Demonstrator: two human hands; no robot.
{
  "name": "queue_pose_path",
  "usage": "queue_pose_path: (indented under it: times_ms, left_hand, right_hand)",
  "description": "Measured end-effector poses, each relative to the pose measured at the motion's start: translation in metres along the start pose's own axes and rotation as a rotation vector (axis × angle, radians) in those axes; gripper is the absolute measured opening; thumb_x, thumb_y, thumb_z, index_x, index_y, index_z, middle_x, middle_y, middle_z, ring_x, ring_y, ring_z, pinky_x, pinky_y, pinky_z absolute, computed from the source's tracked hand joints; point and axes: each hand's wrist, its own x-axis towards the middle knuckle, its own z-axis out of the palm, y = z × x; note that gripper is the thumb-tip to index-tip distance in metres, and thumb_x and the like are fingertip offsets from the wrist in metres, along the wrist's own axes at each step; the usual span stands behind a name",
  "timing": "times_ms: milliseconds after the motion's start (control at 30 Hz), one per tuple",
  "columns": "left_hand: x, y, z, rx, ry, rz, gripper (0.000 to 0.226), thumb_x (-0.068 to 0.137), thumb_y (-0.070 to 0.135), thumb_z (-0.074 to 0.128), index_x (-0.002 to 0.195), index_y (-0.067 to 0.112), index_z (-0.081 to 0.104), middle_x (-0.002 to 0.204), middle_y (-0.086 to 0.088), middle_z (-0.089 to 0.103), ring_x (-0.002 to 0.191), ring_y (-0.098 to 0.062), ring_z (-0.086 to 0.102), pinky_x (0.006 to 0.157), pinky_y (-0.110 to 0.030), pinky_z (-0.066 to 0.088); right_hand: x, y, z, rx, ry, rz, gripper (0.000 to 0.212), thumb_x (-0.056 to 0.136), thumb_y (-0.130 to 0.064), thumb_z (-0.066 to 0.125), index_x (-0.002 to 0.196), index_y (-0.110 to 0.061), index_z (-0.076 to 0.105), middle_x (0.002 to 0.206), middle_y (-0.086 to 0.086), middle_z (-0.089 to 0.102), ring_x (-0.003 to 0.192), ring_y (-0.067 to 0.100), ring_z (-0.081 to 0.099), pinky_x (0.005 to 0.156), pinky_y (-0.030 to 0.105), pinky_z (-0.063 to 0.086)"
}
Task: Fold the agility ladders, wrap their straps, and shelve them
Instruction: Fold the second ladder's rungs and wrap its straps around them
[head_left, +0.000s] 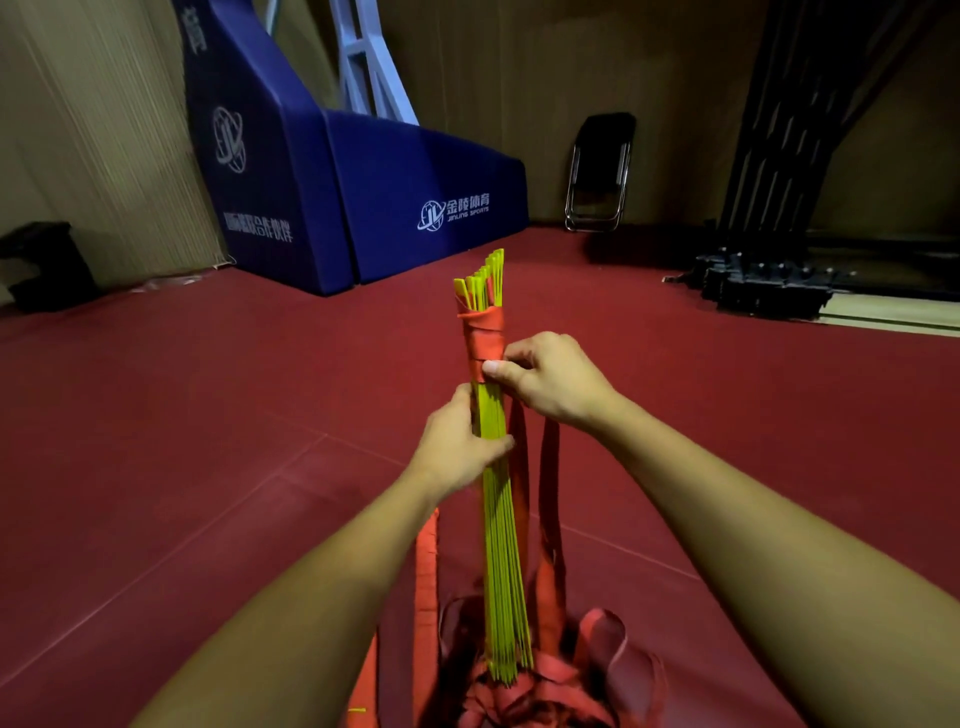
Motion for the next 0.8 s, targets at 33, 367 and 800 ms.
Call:
queue_pose_path:
  times_ms: [33,367,800]
  left_hand:
    - [-0.001,0.001,0.001,0.008,0.007,-0.004,0.05,0.078,0.022,0.081,0.121,0.015,0.056,0.092,-0.001,0.069,0.088,-0.023,0.067,0.075,-0.029,0.047]
    - [0.003,-0.001,-0.005,-0.156,-0.022,-0.136,0.036,0.067,0.008,0.071,0.092,0.033,0.074,0.079,0.007,0.074,0.074,-0.013,0.066,0.075,-0.031,0.055]
    - [0.002,0.003,-0.006,-0.359,-0.148,-0.144,0.053,0.057,0.029,0.078,0.107,0.017,0.062,0.077,0.003,0.063,0.074,-0.014,0.059,0.07,-0.031,0.045]
  right_hand:
    - [-0.001,0.0,0.0,-0.003,0.003,-0.003,0.047,0.092,-0.045,0.06,0.056,-0.017,0.051,0.058,0.013,0.053,0.055,0.026,0.046,0.055,0.038,0.037]
    - [-0.008,0.006,-0.007,0.449,-0.236,0.119,0.016,0.098,-0.007,0.055,0.084,-0.004,0.063,0.069,0.001,0.066,0.058,0.009,0.05,0.059,0.021,0.042]
    - [-0.005,-0.003,0.007,0.506,-0.089,0.209,0.032,0.09,-0.03,0.071,0.078,-0.001,0.063,0.053,-0.002,0.047,0.047,0.007,0.037,0.05,0.024,0.03]
